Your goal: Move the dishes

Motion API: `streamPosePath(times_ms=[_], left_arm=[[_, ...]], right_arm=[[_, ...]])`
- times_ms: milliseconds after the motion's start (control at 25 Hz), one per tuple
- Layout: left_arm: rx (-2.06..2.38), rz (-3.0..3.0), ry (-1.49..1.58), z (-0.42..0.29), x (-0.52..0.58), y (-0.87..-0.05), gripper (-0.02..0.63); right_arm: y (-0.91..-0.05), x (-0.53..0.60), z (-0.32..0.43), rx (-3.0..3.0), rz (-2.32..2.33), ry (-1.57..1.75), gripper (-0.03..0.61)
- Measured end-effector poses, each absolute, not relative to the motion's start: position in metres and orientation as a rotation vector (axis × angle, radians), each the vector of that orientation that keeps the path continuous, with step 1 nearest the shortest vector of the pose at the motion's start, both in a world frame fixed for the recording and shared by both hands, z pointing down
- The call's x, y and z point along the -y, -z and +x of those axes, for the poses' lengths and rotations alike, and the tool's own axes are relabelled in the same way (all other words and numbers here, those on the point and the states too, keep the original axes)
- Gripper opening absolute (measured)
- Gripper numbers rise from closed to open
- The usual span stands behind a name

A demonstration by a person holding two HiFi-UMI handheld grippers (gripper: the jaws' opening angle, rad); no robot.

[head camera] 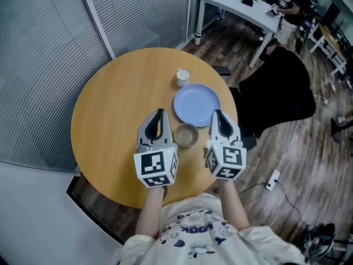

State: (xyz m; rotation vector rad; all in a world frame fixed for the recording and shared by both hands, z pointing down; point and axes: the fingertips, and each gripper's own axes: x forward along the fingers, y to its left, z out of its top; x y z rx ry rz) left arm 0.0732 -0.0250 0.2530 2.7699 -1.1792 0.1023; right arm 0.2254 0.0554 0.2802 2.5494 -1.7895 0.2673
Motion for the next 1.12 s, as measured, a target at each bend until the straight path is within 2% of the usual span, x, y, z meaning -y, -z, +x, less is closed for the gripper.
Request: streamPosePath(times_ms=[1120], left_arm=[[1.152, 2.777, -0.132, 0.078, 0.007, -0.258, 0.015]], right_arm=[[-0.276, -0.076, 0.229, 1.758, 2.556, -0.229, 0.009]])
